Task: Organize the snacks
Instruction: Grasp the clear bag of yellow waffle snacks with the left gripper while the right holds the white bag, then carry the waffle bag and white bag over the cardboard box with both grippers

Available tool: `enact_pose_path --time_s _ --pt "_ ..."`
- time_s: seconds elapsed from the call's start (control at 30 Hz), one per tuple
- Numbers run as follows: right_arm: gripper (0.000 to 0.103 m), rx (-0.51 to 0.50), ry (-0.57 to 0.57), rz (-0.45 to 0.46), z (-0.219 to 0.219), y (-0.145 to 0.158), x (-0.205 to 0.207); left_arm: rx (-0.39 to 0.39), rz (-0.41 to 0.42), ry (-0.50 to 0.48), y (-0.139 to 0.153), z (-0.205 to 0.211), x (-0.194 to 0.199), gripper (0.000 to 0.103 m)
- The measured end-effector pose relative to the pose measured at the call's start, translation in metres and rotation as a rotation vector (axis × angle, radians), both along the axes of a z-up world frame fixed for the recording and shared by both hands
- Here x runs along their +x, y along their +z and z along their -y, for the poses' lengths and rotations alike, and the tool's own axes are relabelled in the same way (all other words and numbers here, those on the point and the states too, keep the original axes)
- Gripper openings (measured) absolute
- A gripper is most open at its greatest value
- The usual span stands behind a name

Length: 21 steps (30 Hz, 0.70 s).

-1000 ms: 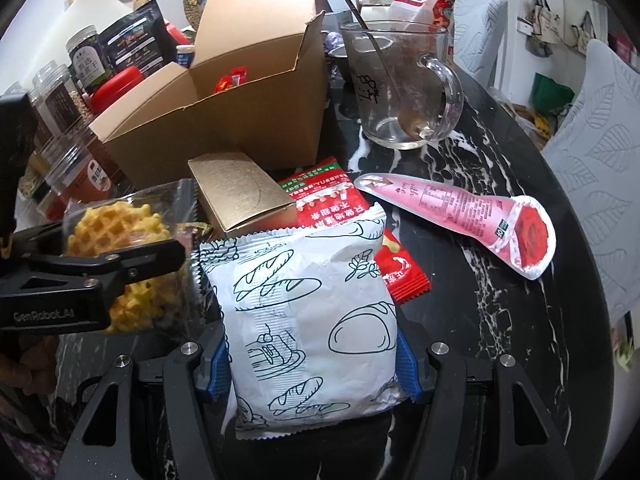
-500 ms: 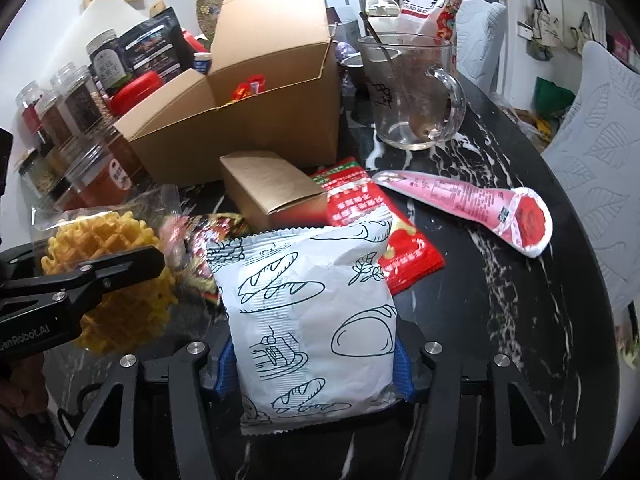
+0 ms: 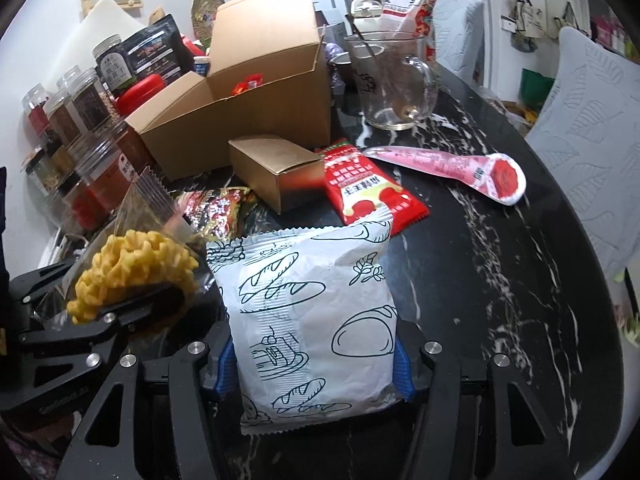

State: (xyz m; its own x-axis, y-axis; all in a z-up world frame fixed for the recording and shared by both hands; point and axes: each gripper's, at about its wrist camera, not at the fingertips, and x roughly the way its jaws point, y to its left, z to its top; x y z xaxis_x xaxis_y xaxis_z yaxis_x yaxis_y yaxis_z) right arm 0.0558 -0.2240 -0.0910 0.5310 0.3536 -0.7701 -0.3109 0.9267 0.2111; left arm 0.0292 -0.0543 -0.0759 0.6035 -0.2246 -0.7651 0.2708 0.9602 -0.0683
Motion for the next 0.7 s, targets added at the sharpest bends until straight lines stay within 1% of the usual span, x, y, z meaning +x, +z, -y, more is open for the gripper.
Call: enact_pose_path --time_s 0.2,0.27,0.37,0.4,0.47,0.57,0.7 --pt "0.060 0.007 -0.009 -0.002 0.001 0.000 -0.005 -0.031 -0.084 0.037 -0.024 -0.011 0.010 0.034" --pt "0.060 0.009 -0.008 -0.004 0.001 0.000 -0.006 -0.027 -0.062 0.043 -0.025 -0.013 0.009 0.034" --pt "0.060 0.009 -0.007 -0.008 0.000 -0.001 -0.006 -0.016 -0.064 0.038 -0.025 -0.011 0.007 0.034" --pt "0.060 0.009 -0.008 -0.009 -0.001 -0.001 -0.006 -0.027 -0.062 0.029 -0.024 -0.011 0.006 0.034" --pt "0.060 0.012 -0.009 -0.015 -0.001 -0.002 -0.005 -0.048 -0.046 0.022 -0.020 -0.011 0.002 0.026" --pt "0.060 0.015 -0.012 -0.019 -0.001 -0.003 -0.006 -0.048 -0.001 0.013 -0.010 -0.011 -0.003 0.025" --pt "0.058 0.016 -0.014 -0.014 -0.002 -0.002 -0.006 -0.022 0.052 0.004 0.001 -0.009 -0.008 0.025"
